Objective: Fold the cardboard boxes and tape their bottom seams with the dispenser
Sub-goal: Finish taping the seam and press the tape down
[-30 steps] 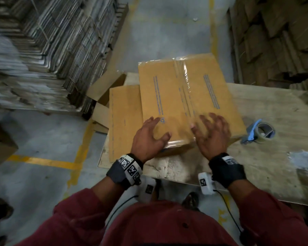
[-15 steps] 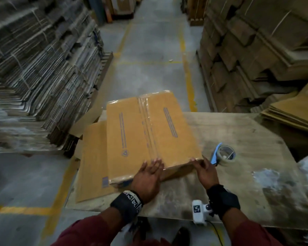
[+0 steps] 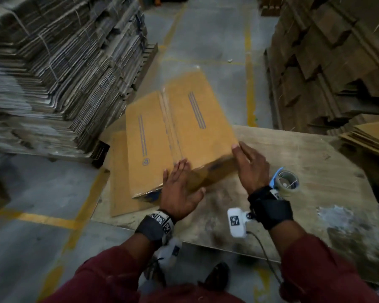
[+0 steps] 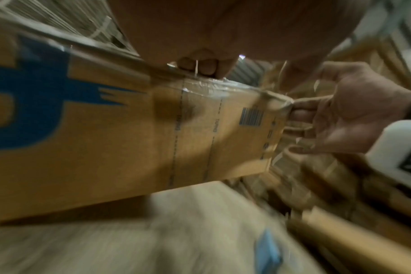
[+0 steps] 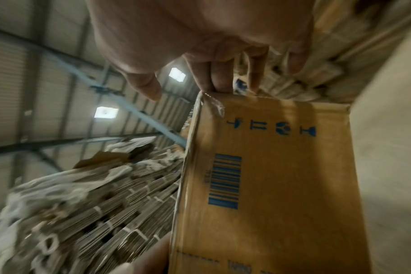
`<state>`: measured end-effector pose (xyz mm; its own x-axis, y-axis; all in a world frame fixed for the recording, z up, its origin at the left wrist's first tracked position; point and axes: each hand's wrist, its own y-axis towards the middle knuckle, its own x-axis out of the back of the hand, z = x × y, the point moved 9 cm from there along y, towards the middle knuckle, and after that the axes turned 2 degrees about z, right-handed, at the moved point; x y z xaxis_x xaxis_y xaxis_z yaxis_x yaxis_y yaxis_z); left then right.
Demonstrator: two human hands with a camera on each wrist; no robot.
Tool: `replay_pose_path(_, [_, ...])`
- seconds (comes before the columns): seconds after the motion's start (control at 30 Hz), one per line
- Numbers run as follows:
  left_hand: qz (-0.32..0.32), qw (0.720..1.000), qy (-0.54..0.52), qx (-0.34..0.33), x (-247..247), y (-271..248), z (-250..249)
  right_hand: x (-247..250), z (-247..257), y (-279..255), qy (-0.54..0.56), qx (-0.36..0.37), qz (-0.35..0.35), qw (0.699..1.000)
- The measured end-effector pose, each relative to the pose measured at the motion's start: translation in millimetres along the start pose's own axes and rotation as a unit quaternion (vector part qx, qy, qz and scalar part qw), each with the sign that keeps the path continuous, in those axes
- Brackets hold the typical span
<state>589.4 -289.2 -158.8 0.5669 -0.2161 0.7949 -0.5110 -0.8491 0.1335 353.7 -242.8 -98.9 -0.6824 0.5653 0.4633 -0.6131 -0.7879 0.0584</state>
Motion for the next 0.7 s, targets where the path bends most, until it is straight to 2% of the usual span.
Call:
replay_pose_path(0.13, [-0.014,0.985,-0.165,0.043,37,9,11,-19,89,18,-0.047,0.106,0.002,0.993])
replay_pose_path(0.2, [0.008,0.955,-0.281,0.093,53,11,26,-32,133,12,-0.061,0.192,0.005,0.979])
replay_pose_path(0.27, [0.024,0.91,-0.385,0.151,78,16,38,-50,156,4,-0.064,0.254,0.004,0.965])
replay_pose_path(0.33, [0.039,0.877,-0.439,0.191,106,21,46,-69,165,-5,-0.048,0.298,0.0,0.953])
replay_pose_path(0.37, [0.032,0.87,-0.445,0.208,122,23,52,-80,170,-11,-0.04,0.324,0.003,0.945])
replay_pose_path(0.4, [0.024,0.873,-0.432,0.227,140,25,61,-91,175,-18,-0.043,0.356,0.005,0.934])
replay_pose_path(0.43, [0.0,0.888,-0.389,0.243,162,26,70,-102,184,-28,-0.06,0.387,0.007,0.92])
replay_pose_path(0.5, [-0.091,0.916,-0.308,0.24,210,30,83,-130,199,-53,-0.114,0.437,0.019,0.892])
replay_pose_path(0.57, [-0.17,0.912,-0.308,0.212,250,27,87,-161,210,-80,-0.138,0.458,0.044,0.877])
replay_pose_path(0.6, [-0.177,0.912,-0.311,0.2,260,25,87,-173,214,-95,-0.135,0.467,0.058,0.872])
replay_pose_path(0.7, [-0.109,0.921,-0.327,0.181,260,17,82,-194,227,-130,-0.105,0.496,0.086,0.858])
